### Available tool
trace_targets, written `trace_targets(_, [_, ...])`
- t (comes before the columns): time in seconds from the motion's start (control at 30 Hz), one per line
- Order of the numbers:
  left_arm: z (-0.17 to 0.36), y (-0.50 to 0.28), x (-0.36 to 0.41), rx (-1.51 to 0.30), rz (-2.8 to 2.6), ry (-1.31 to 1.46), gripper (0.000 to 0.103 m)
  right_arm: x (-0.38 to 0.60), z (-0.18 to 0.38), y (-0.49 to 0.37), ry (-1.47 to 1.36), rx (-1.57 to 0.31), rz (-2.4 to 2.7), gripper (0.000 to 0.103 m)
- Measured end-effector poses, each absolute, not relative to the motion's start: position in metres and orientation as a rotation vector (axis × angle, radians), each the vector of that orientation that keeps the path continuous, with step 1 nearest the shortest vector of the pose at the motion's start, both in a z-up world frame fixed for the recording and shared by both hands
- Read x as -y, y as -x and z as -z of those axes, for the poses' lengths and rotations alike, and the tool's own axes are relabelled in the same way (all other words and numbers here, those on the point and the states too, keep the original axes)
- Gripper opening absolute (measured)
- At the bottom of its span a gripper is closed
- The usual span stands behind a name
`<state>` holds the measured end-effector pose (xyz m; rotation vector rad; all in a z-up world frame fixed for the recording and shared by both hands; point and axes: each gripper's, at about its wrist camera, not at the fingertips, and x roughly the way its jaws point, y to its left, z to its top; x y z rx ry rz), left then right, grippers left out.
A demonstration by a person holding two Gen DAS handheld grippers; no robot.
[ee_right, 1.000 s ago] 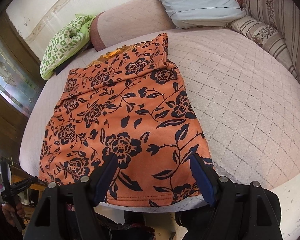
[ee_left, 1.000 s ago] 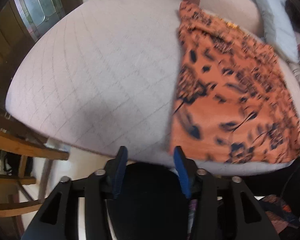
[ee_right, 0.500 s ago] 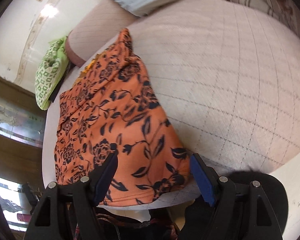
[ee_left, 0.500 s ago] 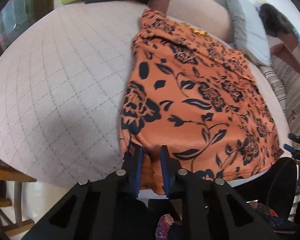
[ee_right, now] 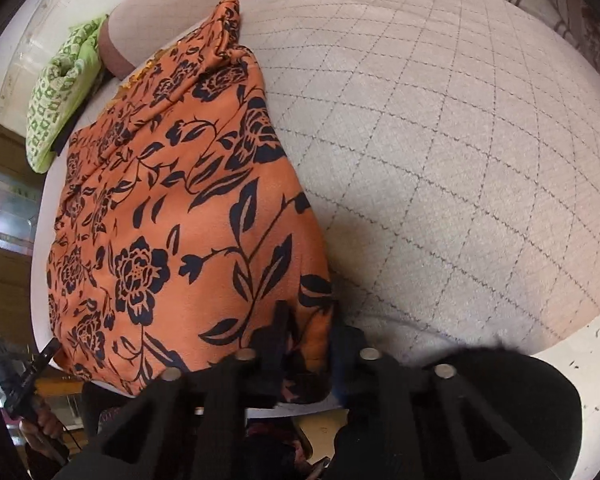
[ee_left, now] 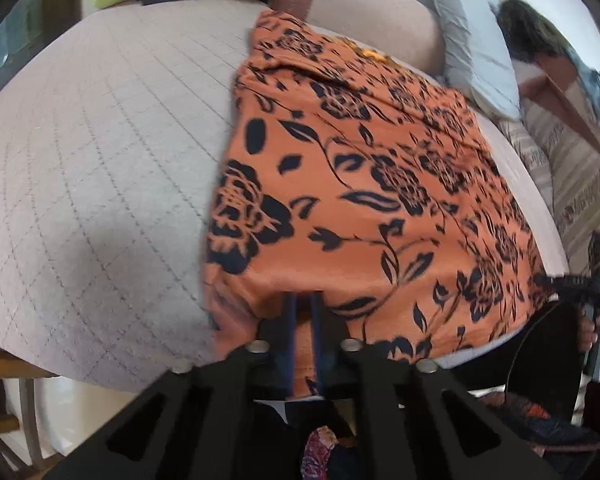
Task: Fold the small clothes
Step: 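Grasp the blouse hem with the left gripper and lift it toward the collar, then hold the hem with both grippers and fold it up toward the collar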
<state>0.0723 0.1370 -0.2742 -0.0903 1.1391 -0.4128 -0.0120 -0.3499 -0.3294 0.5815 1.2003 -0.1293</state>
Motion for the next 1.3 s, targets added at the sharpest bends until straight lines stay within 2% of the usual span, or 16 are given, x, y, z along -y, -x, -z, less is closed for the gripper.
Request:
trace_targets(0.13, [0.278,-0.068,-0.141,-1.152,0.398,0.092,0.006,0.352,0.331,0.012,-0.591,-1.203,0.122,0.016])
trace_targets(0.37, [0.281,-0.06,-0.157,-1.18,0.417,0.187,0.007,0.352,0.333,0.014,-0.581,-1.201,0.099,0.024])
trace_targets(0.43, [0.285,-0.058,-0.153,-1.192,0.432,0.191,0.007,0.349,0.332,0.014,-0.57,-1.2,0.088,0.031])
trace_targets(0.47, [0.286,-0.058,-0.151,-1.192,0.429,0.183,0.007,0.347,0.332,0.014,-0.563,-1.201,0.069,0.041])
trace_targets(0.5, [0.287,-0.059,-0.15,-1.19,0.425,0.18,0.007,0.345,0.332,0.014,-0.562,-1.201,0.052,0.058])
trace_targets(0.53, [0.287,-0.059,-0.149,-1.187,0.424,0.18,0.007,0.342,0.332,0.014,-0.568,-1.199,0.024,0.063])
trace_targets(0.57, [0.287,-0.061,-0.148,-1.185,0.425,0.184,0.007,0.337,0.331,0.014,-0.553,-1.199,0.011,0.064])
trace_targets(0.63, [0.285,-0.063,-0.149,-1.179,0.423,0.195,0.007,0.327,0.33,0.013,-0.481,-1.2,0.039,0.06])
trace_targets(0.7, [0.285,-0.067,-0.152,-1.174,0.41,0.205,0.007,0.324,0.33,0.014,-0.425,-1.206,0.085,0.036])
trace_targets(0.73, [0.285,-0.069,-0.152,-1.172,0.407,0.214,0.007,0.324,0.329,0.014,-0.412,-1.203,0.098,0.033])
trace_targets(0.8, [0.285,-0.069,-0.155,-1.162,0.405,0.225,0.006,0.328,0.328,0.016,-0.437,-1.188,0.094,0.014])
trace_targets(0.87, [0.285,-0.069,-0.155,-1.158,0.414,0.221,0.004,0.329,0.327,0.017,-0.445,-1.183,0.091,0.009])
trace_targets(1.0, [0.279,-0.066,-0.153,-1.136,0.447,0.231,0.001,0.323,0.313,0.018,-0.428,-1.152,0.057,0.008])
trace_targets(1.3, [0.244,-0.07,-0.177,-1.078,0.436,0.284,0.001,0.346,0.255,0.021,-0.659,-0.95,-0.112,0.008])
